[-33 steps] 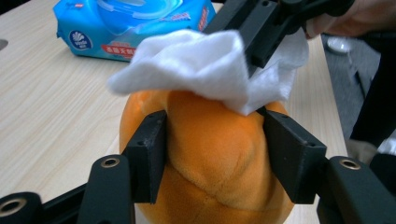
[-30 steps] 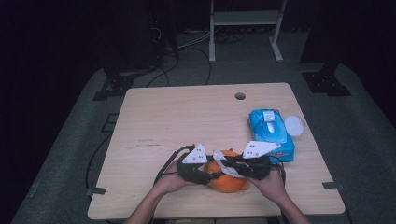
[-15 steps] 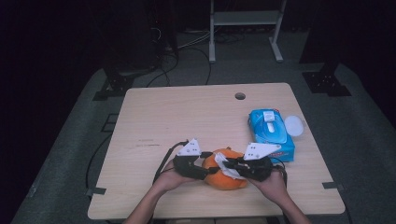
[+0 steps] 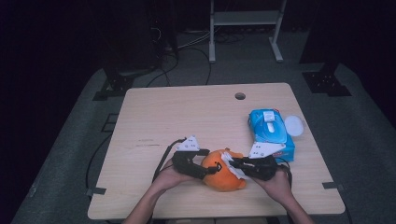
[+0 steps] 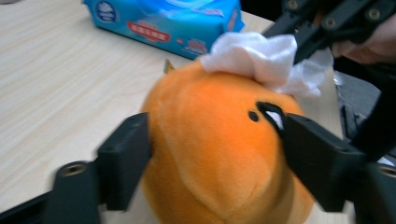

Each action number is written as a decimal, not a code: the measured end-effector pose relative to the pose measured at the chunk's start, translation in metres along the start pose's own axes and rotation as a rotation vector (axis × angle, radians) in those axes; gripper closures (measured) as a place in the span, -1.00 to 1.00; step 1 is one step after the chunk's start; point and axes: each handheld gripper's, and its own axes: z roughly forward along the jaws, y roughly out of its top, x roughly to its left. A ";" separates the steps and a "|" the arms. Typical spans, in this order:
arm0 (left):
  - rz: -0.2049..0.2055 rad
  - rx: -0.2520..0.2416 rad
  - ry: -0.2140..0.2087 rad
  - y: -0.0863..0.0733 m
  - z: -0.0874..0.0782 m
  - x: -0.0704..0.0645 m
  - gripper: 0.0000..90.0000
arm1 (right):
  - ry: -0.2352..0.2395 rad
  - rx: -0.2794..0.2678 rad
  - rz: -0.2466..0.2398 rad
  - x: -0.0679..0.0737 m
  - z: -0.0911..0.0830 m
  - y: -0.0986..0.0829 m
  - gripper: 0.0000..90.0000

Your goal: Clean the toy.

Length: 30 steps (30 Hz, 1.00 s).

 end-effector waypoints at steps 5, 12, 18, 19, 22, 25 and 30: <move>0.140 0.005 -0.017 0.001 0.001 -0.012 -0.15 | 0.014 -0.034 -0.023 0.006 0.000 0.012 0.86; 0.166 0.003 -0.027 0.001 -0.001 -0.013 -0.21 | -0.007 -0.024 -0.001 -0.003 0.002 0.011 0.86; -0.008 -0.015 -0.028 0.005 0.000 -0.006 -0.73 | 0.013 -0.016 -0.018 0.010 0.000 0.006 0.86; 0.005 -0.015 -0.061 0.003 0.001 -0.006 -0.61 | 0.010 -0.011 -0.029 0.013 -0.001 0.007 0.86; 0.049 -0.014 -0.055 0.003 0.003 -0.013 -0.32 | 0.028 -0.026 -0.044 0.018 0.000 0.012 0.86; 0.119 -0.003 -0.045 0.005 0.004 -0.021 -0.23 | 0.036 -0.039 -0.058 0.023 0.005 0.019 0.87; 0.144 -0.002 -0.049 0.002 0.003 -0.022 -0.18 | 0.004 -0.034 -0.044 0.010 0.003 0.017 0.87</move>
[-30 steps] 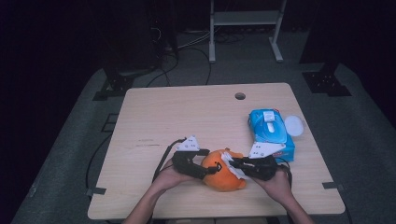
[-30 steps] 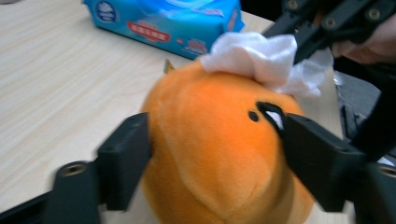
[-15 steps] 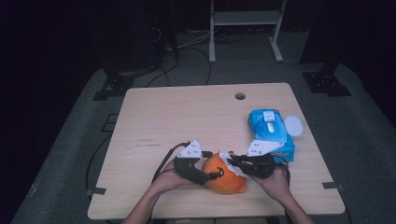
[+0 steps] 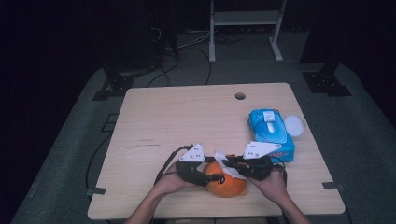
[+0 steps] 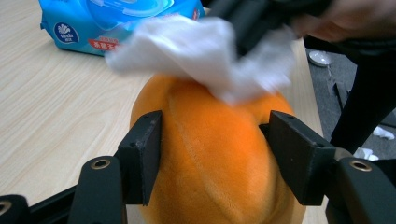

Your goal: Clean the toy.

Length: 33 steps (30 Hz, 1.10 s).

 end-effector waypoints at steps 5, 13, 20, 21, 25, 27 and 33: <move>-0.017 -0.003 0.009 0.002 -0.001 0.002 -0.31 | -0.022 0.027 0.057 -0.017 -0.010 -0.013 0.87; -0.050 0.027 -0.011 0.002 0.000 0.005 -0.30 | -0.013 0.024 0.038 -0.008 -0.012 -0.011 0.87; 0.064 0.040 -0.010 0.003 0.000 -0.005 -0.17 | 0.036 -0.006 -0.005 0.006 0.000 0.002 0.87; 0.069 0.039 -0.010 0.003 -0.001 -0.005 -0.16 | 0.036 -0.006 0.003 0.005 -0.001 0.002 0.87; 0.070 0.038 -0.013 0.001 -0.002 -0.004 -0.16 | -0.002 0.002 0.023 -0.008 -0.007 -0.005 0.87; 0.073 0.035 -0.015 0.000 -0.002 -0.003 -0.15 | -0.022 0.012 0.040 -0.015 -0.012 -0.009 0.87; 0.088 0.041 -0.017 0.001 -0.002 -0.004 -0.15 | -0.044 0.025 0.038 -0.015 -0.015 -0.012 0.87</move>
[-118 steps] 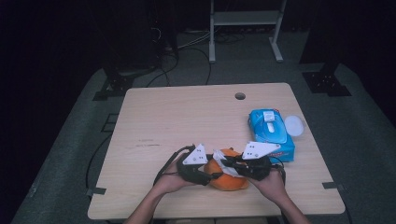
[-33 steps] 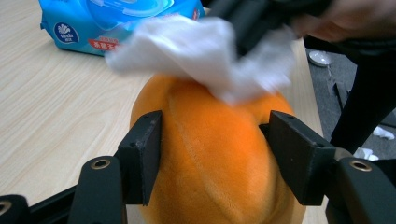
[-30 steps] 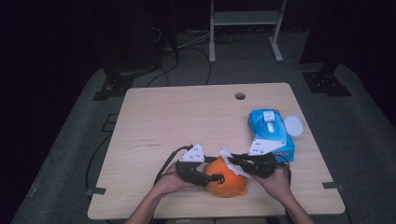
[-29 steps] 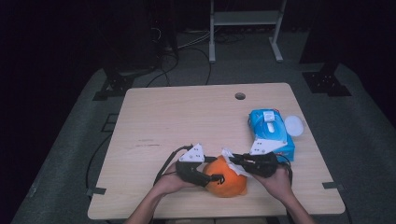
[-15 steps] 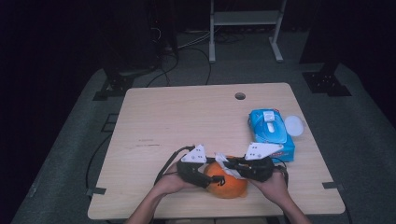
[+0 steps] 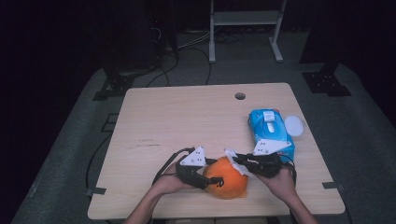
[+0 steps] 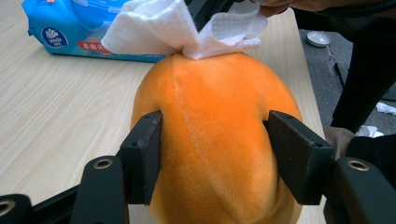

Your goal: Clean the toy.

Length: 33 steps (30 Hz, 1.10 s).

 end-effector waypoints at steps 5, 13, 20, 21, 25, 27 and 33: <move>-0.082 0.008 -0.019 0.000 -0.003 0.007 -0.49 | 0.010 0.001 -0.021 0.007 0.004 0.002 0.87; -0.066 0.000 -0.033 -0.001 0.000 0.005 -0.29 | 0.061 -0.027 -0.034 0.022 0.009 0.009 0.86; 0.007 0.000 -0.015 0.002 0.000 -0.004 -0.21 | 0.088 -0.041 -0.055 0.029 0.014 0.016 0.87; 0.010 -0.003 -0.017 0.001 0.000 -0.004 -0.19 | 0.079 -0.044 -0.047 0.026 0.012 0.015 0.87; 0.015 -0.007 -0.021 0.000 0.000 -0.002 -0.17 | 0.038 -0.039 -0.029 0.014 0.006 0.009 0.87; 0.022 -0.006 -0.017 0.001 0.001 -0.004 -0.17 | 0.037 -0.045 -0.017 0.012 0.005 0.007 0.87; 0.057 0.008 -0.017 0.002 0.001 -0.006 -0.17 | 0.072 -0.053 -0.043 0.026 0.014 0.012 0.86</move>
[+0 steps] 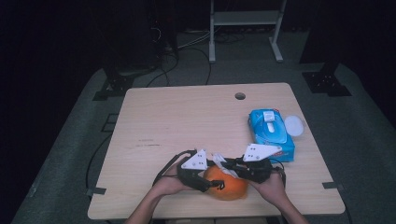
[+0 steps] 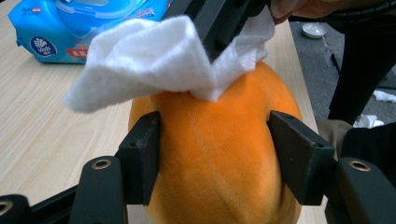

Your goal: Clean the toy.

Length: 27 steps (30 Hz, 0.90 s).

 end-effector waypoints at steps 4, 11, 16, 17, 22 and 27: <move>-0.011 -0.003 -0.003 -0.004 -0.003 0.003 -0.16 | 0.007 0.003 0.001 -0.004 -0.001 0.000 0.87; -0.072 -0.015 -0.024 -0.016 -0.008 0.014 -0.17 | -0.047 0.028 0.045 -0.024 -0.016 -0.015 0.87; -0.153 -0.015 -0.036 -0.009 -0.007 0.017 -0.59 | -0.043 0.040 0.043 -0.022 -0.017 -0.017 0.86; -0.189 -0.039 -0.046 -0.007 -0.007 0.018 -0.64 | -0.040 0.039 0.037 -0.019 -0.017 -0.016 0.86; -0.258 -0.008 -0.078 -0.004 0.000 0.019 -0.78 | 0.014 0.017 -0.023 -0.002 -0.014 -0.007 0.86; -0.248 0.012 -0.088 -0.007 0.003 0.019 -0.54 | 0.020 0.019 -0.034 0.003 -0.012 -0.006 0.86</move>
